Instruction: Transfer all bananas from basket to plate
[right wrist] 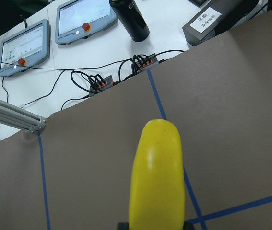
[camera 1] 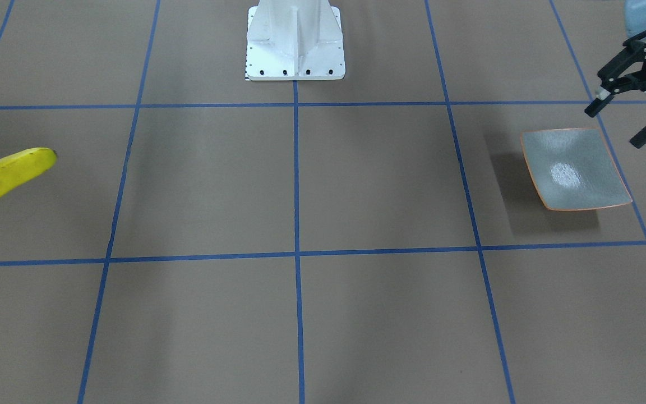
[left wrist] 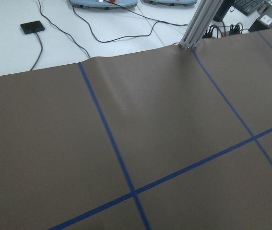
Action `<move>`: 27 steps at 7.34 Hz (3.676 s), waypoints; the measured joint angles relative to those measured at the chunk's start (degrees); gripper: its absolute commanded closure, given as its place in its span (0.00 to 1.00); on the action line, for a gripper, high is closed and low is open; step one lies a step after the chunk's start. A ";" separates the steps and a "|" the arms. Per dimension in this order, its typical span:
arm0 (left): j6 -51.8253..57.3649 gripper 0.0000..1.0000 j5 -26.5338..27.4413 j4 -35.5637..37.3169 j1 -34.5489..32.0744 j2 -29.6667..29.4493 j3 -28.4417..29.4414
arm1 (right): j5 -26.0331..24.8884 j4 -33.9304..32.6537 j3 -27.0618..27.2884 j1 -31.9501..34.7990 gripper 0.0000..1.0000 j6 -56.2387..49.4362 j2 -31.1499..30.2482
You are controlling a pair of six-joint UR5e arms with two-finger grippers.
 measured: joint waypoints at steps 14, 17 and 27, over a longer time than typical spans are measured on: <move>-24.90 0.11 11.60 -0.15 30.79 -23.36 0.97 | -11.09 10.62 0.47 -28.31 1.00 10.39 14.56; -24.91 0.22 11.60 -0.15 31.43 -23.68 1.07 | -11.48 13.05 0.86 -29.46 1.00 10.44 14.71; -25.52 1.00 11.66 0.22 33.48 -24.14 0.94 | -11.99 15.86 1.44 -29.38 0.00 9.69 14.43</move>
